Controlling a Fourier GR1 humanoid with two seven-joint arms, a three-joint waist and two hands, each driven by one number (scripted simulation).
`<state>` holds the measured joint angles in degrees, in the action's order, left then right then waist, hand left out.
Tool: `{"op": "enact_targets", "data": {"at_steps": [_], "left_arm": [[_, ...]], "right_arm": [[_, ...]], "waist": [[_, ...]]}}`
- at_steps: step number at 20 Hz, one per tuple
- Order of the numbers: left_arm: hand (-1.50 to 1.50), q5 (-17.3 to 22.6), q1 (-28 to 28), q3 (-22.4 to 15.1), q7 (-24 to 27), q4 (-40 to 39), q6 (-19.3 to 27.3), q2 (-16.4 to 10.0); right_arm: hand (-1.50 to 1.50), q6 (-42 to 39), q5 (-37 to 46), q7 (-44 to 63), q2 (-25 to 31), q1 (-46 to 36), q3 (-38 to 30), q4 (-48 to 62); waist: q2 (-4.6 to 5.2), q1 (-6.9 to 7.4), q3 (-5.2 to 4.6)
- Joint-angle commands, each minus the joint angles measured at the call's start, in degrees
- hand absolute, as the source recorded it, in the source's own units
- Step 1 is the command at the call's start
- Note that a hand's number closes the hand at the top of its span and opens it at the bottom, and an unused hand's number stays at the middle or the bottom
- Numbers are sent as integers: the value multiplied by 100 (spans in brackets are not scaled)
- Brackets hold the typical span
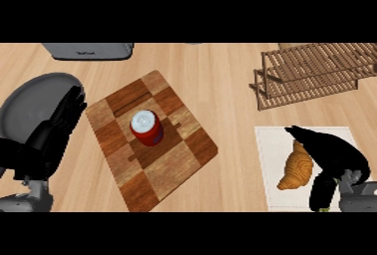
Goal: Pick the croissant from the placemat and place it in the tiered shelf
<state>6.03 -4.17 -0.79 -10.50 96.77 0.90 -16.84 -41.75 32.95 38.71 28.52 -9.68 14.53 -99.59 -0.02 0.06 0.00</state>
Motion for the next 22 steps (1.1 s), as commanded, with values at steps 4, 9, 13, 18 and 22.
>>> {"op": "enact_targets", "data": {"at_steps": [4,9,13,18,22], "left_arm": [[0,-205,128,118,194,-111,-162,159],[0,-302,3,187,246,-251,-278,277],[0,-254,438,329,212,184,-420,294],[0,4,38,718,-175,147,-738,10],[0,-616,-1,126,-203,174,-264,632]], "right_arm": [[-150,-236,409,-345,-82,-94,-171,700],[-150,-187,665,-610,-164,12,-296,942],[-150,-217,807,-988,-54,391,-450,783],[-150,208,1245,-1298,-375,230,-256,1591],[-150,165,1290,-1438,-486,538,-285,1439]], "waist": [[3,5,0],[4,2,1],[-3,6,1],[4,13,2],[1,-10,1]]}}
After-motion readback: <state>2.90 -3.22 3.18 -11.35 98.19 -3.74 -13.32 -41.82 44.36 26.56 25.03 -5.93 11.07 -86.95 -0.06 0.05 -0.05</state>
